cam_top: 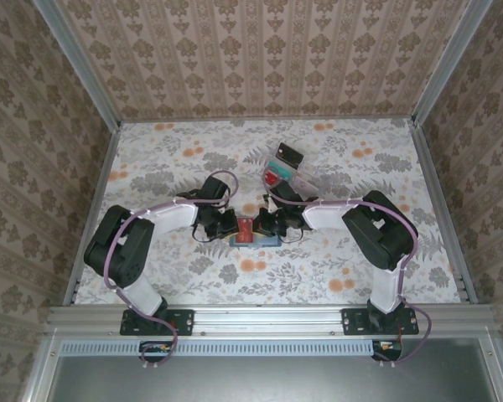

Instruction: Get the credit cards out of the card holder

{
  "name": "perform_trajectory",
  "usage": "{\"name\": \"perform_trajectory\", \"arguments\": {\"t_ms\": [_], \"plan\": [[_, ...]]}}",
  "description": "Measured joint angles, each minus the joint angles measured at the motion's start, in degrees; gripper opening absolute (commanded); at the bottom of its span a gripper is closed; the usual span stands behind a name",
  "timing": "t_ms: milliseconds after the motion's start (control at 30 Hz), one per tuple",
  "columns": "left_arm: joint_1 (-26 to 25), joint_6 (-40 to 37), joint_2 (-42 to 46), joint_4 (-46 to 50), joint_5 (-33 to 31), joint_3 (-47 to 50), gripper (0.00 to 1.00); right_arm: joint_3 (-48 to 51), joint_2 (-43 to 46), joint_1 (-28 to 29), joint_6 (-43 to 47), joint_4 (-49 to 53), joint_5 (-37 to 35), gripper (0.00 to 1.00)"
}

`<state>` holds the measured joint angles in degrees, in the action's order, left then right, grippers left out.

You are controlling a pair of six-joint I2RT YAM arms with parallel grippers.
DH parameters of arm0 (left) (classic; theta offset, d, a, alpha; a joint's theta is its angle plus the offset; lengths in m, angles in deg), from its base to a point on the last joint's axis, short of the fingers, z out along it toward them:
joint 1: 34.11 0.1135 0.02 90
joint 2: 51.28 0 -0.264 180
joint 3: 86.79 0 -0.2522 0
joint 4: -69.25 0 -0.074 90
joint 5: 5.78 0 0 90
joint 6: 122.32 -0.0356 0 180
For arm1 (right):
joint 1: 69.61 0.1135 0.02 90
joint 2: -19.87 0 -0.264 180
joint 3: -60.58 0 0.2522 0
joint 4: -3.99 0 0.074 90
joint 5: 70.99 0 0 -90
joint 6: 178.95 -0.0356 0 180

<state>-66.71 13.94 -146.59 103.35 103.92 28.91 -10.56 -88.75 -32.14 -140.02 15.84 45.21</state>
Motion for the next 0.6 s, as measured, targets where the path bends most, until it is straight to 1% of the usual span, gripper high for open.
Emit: {"name": "perform_trajectory", "arguments": {"t_ms": [100, 300, 600], "plan": [[0.00, 0.00, 0.00, 0.20, 0.00, -0.26, 0.13, 0.02, 0.02, -0.13, 0.39, 0.17, 0.00, 0.00], [-0.35, -0.07, 0.13, 1.07, -0.02, -2.29, 0.15, 0.90, 1.14, -0.68, 1.66, 0.94, 0.00, 0.00], [-0.37, -0.22, 1.40, 0.68, -0.02, -3.45, 0.13, 2.12, 3.34, -2.40, 3.04, 4.04, -0.02, 0.00]]}}
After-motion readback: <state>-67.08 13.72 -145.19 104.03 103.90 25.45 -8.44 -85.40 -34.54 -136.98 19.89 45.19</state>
